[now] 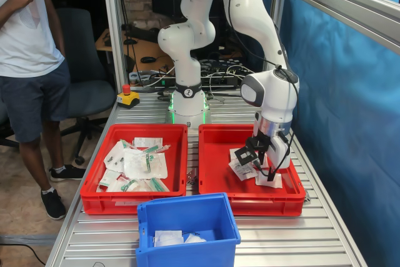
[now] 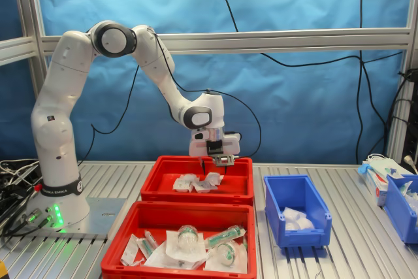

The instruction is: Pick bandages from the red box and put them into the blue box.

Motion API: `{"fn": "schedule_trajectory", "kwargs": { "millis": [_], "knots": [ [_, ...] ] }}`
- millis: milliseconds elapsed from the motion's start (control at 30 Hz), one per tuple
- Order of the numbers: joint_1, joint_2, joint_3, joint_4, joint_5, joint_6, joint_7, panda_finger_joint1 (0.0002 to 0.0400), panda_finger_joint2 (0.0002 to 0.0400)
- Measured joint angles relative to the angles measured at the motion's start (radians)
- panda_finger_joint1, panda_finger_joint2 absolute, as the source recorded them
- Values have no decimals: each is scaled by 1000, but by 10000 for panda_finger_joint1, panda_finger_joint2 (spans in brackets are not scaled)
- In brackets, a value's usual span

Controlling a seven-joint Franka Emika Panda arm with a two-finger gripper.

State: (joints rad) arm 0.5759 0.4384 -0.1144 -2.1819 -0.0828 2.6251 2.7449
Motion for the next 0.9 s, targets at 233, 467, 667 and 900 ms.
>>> {"fn": "schedule_trajectory", "kwargs": {
  "millis": [233,467,667,900],
  "knots": [
    [8,23,0,21,0,0,0,400,400],
    [15,50,1,30,0,0,0,400,400],
    [16,74,3,33,0,0,0,400,400],
    [16,90,3,35,0,1,0,400,400]
  ]
}}
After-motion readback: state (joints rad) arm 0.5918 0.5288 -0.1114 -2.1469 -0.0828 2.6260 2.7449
